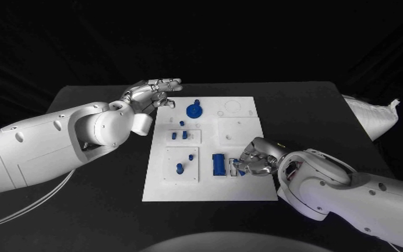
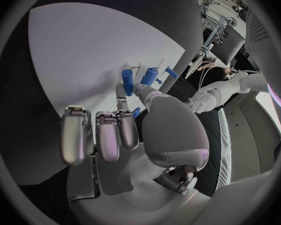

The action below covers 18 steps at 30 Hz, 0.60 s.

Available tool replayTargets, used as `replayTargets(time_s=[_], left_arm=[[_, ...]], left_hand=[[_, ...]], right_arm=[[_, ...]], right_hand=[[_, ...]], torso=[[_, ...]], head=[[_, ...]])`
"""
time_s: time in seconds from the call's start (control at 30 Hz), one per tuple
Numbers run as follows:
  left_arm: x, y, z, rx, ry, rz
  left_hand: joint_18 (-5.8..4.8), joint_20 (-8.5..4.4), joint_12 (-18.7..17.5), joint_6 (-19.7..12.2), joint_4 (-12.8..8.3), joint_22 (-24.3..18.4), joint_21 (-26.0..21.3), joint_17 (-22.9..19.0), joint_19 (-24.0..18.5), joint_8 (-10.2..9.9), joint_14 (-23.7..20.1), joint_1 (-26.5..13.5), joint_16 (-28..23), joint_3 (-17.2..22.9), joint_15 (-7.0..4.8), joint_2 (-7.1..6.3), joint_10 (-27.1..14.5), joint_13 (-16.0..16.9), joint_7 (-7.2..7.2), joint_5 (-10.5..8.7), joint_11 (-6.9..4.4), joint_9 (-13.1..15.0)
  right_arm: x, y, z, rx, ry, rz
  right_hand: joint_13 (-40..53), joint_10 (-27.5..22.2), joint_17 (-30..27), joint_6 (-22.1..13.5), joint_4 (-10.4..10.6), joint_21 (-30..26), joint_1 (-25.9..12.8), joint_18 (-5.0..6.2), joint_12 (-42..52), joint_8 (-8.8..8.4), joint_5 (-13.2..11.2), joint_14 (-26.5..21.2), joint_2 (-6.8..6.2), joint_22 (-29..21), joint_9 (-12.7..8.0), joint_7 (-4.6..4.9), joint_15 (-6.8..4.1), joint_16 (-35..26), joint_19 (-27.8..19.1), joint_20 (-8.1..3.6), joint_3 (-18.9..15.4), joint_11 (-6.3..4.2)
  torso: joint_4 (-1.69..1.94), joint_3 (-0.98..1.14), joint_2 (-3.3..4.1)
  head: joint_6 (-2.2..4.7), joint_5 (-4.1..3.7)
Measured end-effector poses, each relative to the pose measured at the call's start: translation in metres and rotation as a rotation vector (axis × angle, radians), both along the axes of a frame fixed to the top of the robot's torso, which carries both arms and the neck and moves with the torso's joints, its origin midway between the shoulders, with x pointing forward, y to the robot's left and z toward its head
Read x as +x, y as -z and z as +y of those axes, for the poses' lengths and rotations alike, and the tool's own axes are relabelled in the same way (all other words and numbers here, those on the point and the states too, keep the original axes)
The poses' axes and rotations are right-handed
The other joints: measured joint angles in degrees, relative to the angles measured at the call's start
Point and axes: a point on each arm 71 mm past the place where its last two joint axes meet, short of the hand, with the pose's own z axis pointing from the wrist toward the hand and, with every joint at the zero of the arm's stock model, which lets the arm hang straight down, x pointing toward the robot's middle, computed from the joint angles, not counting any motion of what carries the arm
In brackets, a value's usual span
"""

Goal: Assemble the parts on the task board

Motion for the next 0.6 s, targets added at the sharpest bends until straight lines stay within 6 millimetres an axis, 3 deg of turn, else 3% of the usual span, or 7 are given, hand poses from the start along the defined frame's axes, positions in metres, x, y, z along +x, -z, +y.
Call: replayTargets(time_s=[0.6], left_arm=[[-0.0009, -0.0003, -0.0013, 0.006, 0.011, -0.004]], left_hand=[[0.0, 0.0, 0.0, 0.0, 0.16, -0.05, 0.0, -0.07, 0.0, 0.22, 0.0, 0.0, 0.0, -0.16, 0.0, 0.0, -0.21, 0.0, 0.0, 0.0, -0.21, 0.0]], right_arm=[[0.0041, 0.0035, 0.0039, 0.009, 0.006, 0.027]], right_hand=[[-0.01, -0.11, -0.01, 0.44, -0.52, 0.0, -1.23, 0.0, 0.0, 0.44, -0.01, 0.16, 0.01, -0.01, 0.45, -0.04, -0.13, 0.0, 0.0, 0.0, -0.3, -0.13]], torso=[[-0.02, 0.04, 0.02]], head=[[-0.12, 0.35]])
